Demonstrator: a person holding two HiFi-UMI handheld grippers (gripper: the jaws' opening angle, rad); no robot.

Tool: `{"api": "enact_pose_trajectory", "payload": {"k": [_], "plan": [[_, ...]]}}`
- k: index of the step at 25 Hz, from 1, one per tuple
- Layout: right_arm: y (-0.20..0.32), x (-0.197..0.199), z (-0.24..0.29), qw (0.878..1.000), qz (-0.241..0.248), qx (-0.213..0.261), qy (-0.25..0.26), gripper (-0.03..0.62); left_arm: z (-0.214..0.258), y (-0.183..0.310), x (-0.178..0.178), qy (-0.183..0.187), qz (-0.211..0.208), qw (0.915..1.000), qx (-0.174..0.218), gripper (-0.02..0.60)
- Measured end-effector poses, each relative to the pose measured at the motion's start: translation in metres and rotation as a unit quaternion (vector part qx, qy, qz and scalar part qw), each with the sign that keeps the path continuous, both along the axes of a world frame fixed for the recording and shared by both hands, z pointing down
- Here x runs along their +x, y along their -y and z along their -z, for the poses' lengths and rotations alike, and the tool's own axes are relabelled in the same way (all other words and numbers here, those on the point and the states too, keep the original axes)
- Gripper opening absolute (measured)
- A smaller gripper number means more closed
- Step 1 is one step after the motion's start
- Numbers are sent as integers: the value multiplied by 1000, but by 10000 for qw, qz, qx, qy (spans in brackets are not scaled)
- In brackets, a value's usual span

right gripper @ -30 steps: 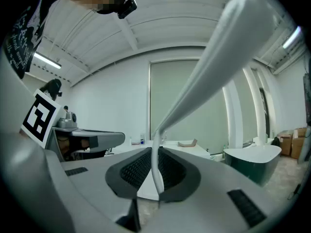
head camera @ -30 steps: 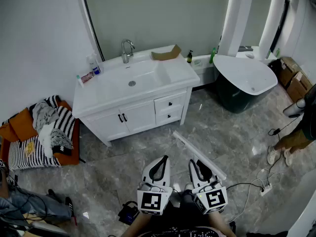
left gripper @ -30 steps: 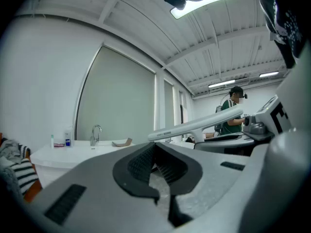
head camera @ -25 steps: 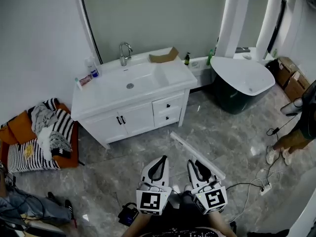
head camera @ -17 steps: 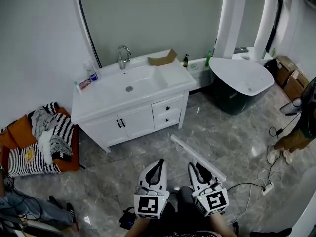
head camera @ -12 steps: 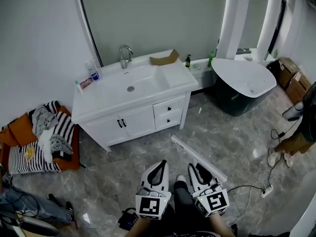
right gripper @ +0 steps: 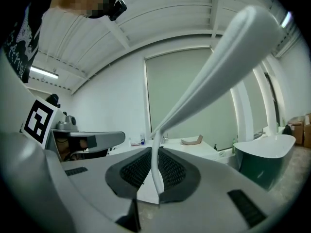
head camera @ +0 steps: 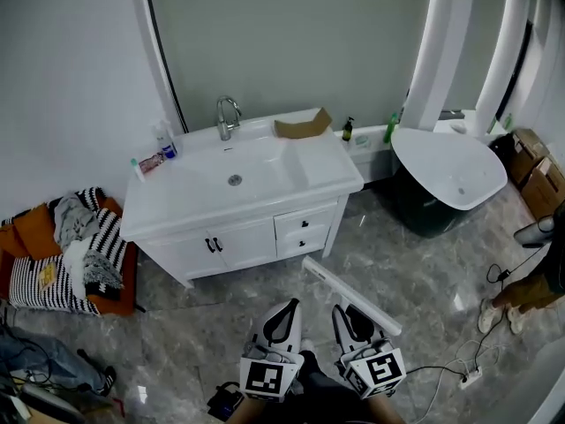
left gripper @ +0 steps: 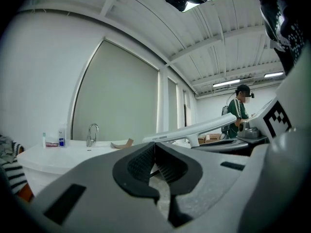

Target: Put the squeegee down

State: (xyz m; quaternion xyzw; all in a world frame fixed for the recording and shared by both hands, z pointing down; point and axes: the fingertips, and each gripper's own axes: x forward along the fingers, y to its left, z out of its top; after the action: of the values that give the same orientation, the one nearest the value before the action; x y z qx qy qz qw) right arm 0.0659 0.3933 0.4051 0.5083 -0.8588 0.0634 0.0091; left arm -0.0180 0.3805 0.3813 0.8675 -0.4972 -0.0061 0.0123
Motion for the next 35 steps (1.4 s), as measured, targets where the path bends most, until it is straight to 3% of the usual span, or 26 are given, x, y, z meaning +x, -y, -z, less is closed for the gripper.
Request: {"api": "enact_pose_trajectory", "payload": {"k": [5,14,17,26,35], "plan": [[60,20,-2,9999,34,-28,-141,54,7,61,17,-215,44,9997,-56,5],[127,49,-14,9996,39,-239,-177,54,6,126,50,-168,-37,9998,71,5],[142,50,-15,9994,81,-284,-187,54,4,140,48,-44,3,10000,-31,5],[190,50,-28,9983,-39,-549,-183,54,-7,192,35,-267,167,9994,-174,5],[292,24,-19,9983,-62,-566,-154,54,-1,294,16,-136,47,9995,-270,5]]}}
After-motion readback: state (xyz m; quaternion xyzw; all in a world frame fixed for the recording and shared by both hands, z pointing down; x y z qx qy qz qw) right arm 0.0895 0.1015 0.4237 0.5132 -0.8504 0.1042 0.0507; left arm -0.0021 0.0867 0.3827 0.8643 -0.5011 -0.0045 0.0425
